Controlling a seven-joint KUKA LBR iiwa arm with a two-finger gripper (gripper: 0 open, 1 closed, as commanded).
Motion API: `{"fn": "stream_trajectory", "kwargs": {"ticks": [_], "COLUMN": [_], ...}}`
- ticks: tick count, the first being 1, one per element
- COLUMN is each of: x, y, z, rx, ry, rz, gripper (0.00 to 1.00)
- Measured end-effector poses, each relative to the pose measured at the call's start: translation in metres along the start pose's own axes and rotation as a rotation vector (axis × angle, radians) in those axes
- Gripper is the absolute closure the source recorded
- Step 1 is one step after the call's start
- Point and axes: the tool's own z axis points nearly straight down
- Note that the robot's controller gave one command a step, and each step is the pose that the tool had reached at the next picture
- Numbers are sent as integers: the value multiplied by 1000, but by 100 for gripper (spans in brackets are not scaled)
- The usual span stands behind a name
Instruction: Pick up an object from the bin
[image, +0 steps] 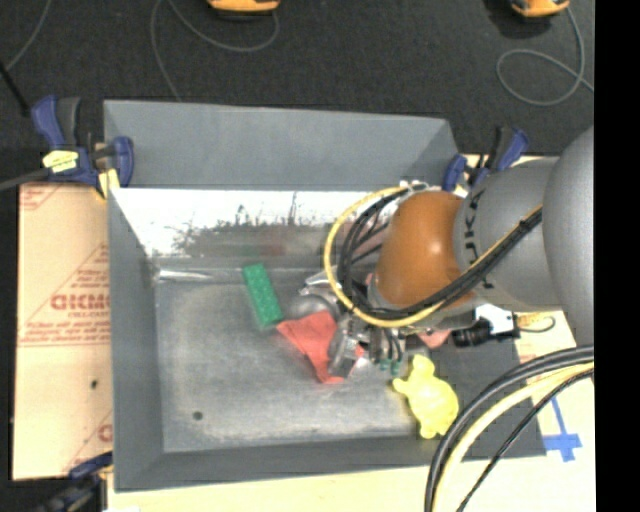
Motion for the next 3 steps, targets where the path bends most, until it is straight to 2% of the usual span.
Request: {"fn": "stream_trajectory", "kwargs": {"ticks": [1, 2, 3], "x": [0, -19, -60], "y": [0, 2, 1], "z": [0, -42, -92], "rx": [0, 0, 0], "ry": [0, 2, -4], "rz": [0, -35, -147], "gripper": [100, 100, 100]}}
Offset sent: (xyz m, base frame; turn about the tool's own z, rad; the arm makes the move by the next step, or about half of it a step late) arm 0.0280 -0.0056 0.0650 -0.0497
